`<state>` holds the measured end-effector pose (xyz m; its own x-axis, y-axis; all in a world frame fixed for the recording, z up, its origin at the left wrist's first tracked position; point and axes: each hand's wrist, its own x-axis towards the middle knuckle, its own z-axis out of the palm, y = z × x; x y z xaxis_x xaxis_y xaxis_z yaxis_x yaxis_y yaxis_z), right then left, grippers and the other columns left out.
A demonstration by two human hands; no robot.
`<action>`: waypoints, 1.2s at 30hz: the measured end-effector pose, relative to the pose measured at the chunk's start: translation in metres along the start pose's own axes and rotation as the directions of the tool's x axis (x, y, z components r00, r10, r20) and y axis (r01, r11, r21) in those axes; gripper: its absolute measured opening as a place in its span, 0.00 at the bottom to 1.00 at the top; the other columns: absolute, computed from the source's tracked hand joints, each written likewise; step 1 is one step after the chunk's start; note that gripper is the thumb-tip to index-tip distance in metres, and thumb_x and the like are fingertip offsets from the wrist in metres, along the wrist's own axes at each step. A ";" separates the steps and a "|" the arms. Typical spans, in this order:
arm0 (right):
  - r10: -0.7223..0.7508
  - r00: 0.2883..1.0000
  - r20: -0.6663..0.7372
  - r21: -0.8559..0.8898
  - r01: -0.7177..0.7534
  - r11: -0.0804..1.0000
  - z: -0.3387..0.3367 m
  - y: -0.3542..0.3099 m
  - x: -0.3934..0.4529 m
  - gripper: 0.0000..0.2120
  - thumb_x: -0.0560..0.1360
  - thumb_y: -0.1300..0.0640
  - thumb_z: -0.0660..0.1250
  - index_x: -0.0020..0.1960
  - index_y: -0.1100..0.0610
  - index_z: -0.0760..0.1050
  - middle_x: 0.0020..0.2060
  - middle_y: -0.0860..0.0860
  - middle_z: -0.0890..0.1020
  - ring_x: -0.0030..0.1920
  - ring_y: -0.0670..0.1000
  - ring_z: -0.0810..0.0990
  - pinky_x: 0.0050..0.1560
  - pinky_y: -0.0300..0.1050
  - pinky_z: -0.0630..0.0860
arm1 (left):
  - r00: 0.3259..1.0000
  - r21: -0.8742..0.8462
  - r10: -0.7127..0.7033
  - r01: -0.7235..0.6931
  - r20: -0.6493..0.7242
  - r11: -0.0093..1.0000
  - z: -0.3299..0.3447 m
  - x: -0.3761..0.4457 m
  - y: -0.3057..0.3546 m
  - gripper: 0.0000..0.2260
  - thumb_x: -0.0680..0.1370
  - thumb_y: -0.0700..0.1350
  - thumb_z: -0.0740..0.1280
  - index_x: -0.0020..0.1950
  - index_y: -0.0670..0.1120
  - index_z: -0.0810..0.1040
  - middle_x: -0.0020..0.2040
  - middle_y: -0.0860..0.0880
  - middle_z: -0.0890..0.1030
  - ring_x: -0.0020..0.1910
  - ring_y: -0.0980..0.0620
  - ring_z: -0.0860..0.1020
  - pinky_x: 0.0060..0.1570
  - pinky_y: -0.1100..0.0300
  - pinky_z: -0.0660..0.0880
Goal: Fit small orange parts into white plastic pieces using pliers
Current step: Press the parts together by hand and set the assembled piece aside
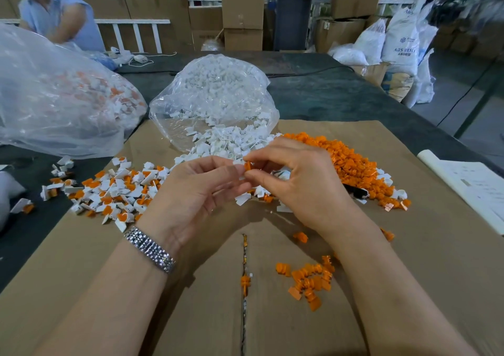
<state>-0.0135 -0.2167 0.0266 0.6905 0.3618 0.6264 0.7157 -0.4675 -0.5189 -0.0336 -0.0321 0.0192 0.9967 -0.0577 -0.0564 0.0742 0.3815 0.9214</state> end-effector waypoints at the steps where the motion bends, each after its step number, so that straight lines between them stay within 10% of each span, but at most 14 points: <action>1: 0.003 1.000 0.006 0.000 -0.003 1.000 0.000 0.000 0.000 0.11 0.74 0.59 0.76 0.56 0.59 0.85 0.45 0.52 0.83 0.45 0.47 0.82 0.50 0.47 0.80 | 1.000 0.008 -0.004 0.004 -0.003 1.000 0.000 0.000 0.000 0.05 0.69 0.36 0.74 0.42 0.35 0.81 0.44 0.37 0.85 0.43 0.44 0.87 0.42 0.62 0.82; 36: 0.048 0.997 0.056 0.048 -0.051 0.998 0.004 -0.001 0.000 0.10 0.75 0.59 0.75 0.56 0.59 0.85 0.47 0.51 0.84 0.48 0.48 0.82 0.52 0.49 0.80 | 0.999 0.085 -0.004 0.007 -0.039 0.996 -0.005 -0.001 0.005 0.06 0.67 0.36 0.75 0.41 0.35 0.81 0.41 0.37 0.83 0.42 0.44 0.87 0.41 0.62 0.82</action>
<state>-0.0140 -0.2130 0.0248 0.7288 0.3832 0.5674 0.6839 -0.4463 -0.5771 -0.0344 -0.0257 0.0224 0.9970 -0.0235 -0.0744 0.0780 0.3014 0.9503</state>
